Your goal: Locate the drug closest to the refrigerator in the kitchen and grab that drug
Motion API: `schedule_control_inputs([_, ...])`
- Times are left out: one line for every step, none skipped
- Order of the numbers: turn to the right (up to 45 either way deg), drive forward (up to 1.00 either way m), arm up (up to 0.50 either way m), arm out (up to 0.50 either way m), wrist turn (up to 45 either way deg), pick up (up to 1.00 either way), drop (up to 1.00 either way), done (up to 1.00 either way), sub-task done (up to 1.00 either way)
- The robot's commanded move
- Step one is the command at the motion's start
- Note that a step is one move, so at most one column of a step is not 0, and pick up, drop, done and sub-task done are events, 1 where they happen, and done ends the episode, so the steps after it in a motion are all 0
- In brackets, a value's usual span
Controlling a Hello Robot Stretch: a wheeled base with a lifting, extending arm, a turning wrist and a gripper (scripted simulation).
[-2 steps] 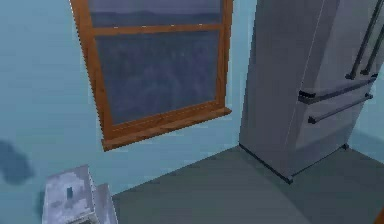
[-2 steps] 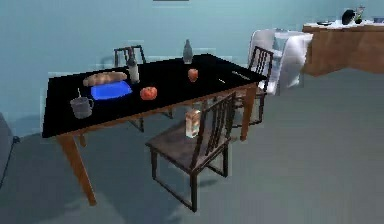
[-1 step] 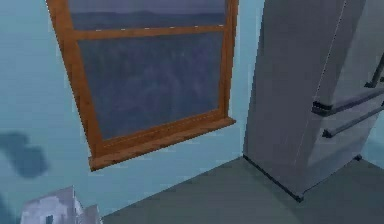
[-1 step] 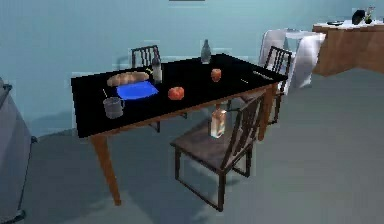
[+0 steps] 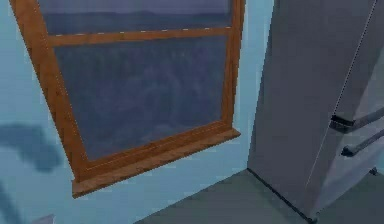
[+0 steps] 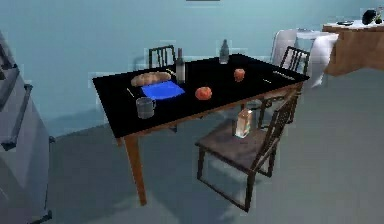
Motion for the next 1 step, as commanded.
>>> schedule_control_inputs([45.0, 0.0, 0.0, 0.0, 0.0, 0.0, 0.0, 0.0, 0.0])
